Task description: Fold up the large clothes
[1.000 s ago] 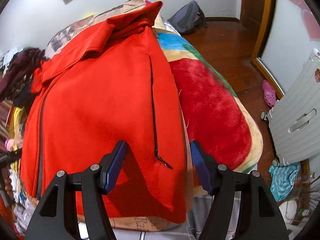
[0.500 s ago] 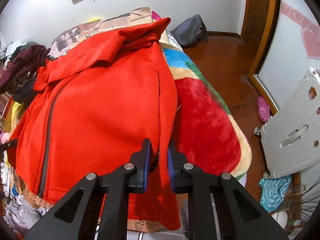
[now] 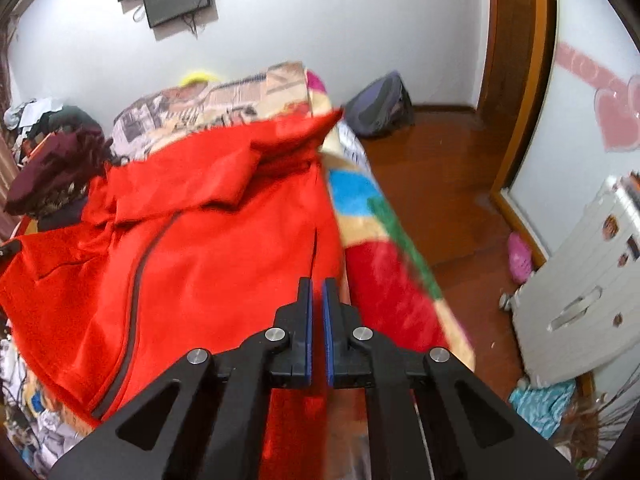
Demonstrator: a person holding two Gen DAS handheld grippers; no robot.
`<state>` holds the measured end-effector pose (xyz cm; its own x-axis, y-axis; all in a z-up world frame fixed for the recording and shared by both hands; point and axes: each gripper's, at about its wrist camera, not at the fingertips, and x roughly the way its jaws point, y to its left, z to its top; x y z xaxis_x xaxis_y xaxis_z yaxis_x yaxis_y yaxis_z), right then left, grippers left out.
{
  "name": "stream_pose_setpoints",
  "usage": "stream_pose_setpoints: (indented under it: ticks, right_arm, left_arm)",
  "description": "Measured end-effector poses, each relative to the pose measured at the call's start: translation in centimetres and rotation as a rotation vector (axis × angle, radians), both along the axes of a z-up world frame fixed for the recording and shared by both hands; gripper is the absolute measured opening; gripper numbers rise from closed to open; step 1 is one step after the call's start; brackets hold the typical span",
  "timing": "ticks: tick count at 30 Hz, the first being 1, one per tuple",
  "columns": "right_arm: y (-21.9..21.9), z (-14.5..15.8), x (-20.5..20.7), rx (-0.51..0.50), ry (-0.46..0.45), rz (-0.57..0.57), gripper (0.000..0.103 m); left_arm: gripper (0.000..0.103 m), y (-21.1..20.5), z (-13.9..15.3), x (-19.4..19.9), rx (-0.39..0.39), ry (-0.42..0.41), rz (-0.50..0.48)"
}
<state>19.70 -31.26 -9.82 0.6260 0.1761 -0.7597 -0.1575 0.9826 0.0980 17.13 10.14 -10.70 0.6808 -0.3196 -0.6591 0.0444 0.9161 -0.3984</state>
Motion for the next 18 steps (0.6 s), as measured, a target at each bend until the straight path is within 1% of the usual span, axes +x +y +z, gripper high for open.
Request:
stream_pose_setpoints:
  ticks: [2,4,7,8,9,11,16,18]
  right_arm:
    - [0.0,0.1,0.2,0.016,0.004,0.024,0.004]
    - [0.2,-0.2,0.0,0.013,0.012,0.037,0.004]
    - [0.1,-1.4,-0.5,0.022,0.074,0.063,0.006]
    - [0.0,-2.1,-0.8,0.021,0.104,0.061,0.012]
    - [-0.3,-3.1,-1.2,0.022,0.135,0.056,0.023]
    - [-0.8,-4.4,-1.8,0.026,0.173,0.042,0.039]
    - [-1.8,-8.2,-2.8,0.052,0.289,0.001,0.039]
    - [-2.1,-8.9,-2.8,0.076,0.312,-0.006,0.039]
  left_arm:
    - [0.003,0.3,0.1,0.3,-0.019,-0.004,0.000]
    - [0.003,0.1,-0.2,0.3,-0.014,0.003,-0.001]
    - [0.003,-0.3,-1.1,0.0,0.013,0.019,-0.001]
    - [0.003,-0.3,-1.5,-0.2,0.023,0.027,-0.001]
    - [0.003,-0.4,-1.9,-0.3,0.030,0.036,-0.001]
    - [0.003,-0.3,-2.5,-0.6,0.034,0.053,-0.003]
    - [0.003,0.2,-3.9,-1.1,0.022,0.095,0.003]
    - [0.003,0.2,-4.2,-1.2,0.016,0.104,0.003]
